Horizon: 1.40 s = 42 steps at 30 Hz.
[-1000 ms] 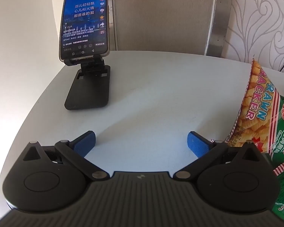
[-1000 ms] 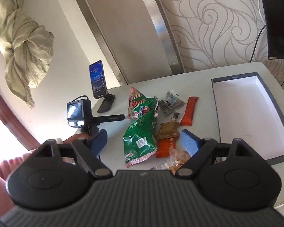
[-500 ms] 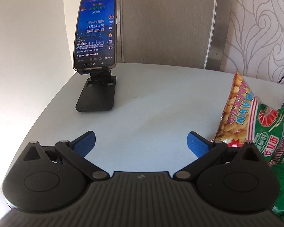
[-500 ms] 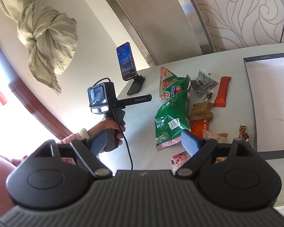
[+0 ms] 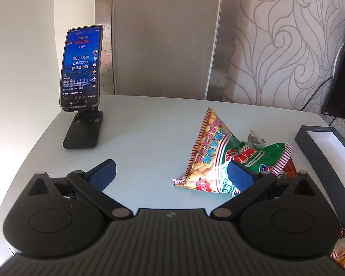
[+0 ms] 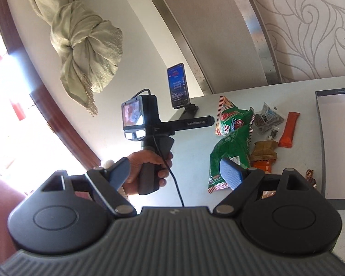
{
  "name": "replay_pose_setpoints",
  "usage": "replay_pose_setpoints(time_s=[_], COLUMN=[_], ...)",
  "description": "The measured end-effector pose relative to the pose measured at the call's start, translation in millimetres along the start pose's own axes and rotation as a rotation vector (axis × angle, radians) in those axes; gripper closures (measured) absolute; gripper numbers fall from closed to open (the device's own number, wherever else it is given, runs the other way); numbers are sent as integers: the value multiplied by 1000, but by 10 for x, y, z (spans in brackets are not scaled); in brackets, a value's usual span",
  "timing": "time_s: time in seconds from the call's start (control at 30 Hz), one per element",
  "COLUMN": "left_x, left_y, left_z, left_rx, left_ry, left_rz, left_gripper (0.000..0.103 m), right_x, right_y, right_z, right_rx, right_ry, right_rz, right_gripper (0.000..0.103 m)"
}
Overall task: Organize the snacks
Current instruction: 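Move left gripper to the prawn cracker bag while right gripper approaches the green chip bag, then close left gripper on the prawn cracker bag while right gripper grasps the green chip bag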
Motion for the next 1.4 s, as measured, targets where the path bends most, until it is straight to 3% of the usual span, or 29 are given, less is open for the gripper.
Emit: replay_pose_setpoints(time_s=[0.1, 0.2, 0.33, 0.5, 0.63, 0.77, 0.97, 1.4], left_x=[-49, -44, 5, 42, 63, 85, 103, 287], left_y=[-57, -85, -62, -46, -49, -85, -107, -409], left_z=[20, 15, 16, 24, 22, 17, 11, 76], left_rx=[27, 45, 65, 69, 72, 83, 106, 197], left_ry=[-7, 2, 9, 12, 13, 13, 0, -31], left_rz=[9, 13, 13, 9, 2, -7, -23, -138], left_gripper=[0, 0, 0, 0, 0, 0, 0, 0], right_x=[79, 203, 317, 476, 542, 693, 796, 1071], right_y=[22, 94, 67, -124, -121, -158, -422, -769], right_z=[-19, -7, 57, -11, -28, -64, -108, -65], right_rx=[5, -83, -174, -112, -144, -178, -79, -114], right_ry=[43, 113, 125, 163, 140, 197, 208, 249], right_rz=[-11, -42, -154, -216, -249, -287, -335, -415], right_gripper=[16, 16, 16, 16, 16, 16, 17, 17])
Point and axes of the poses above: each gripper's, at about its wrist camera, not at the fingertips, and x roughly the way its jaws point, y to its left, z to its top, the point moved 8 cm from there along x, roughly the way its jaws point, and after that the axes turned 13 degrees about z, right-handed, at the moved point
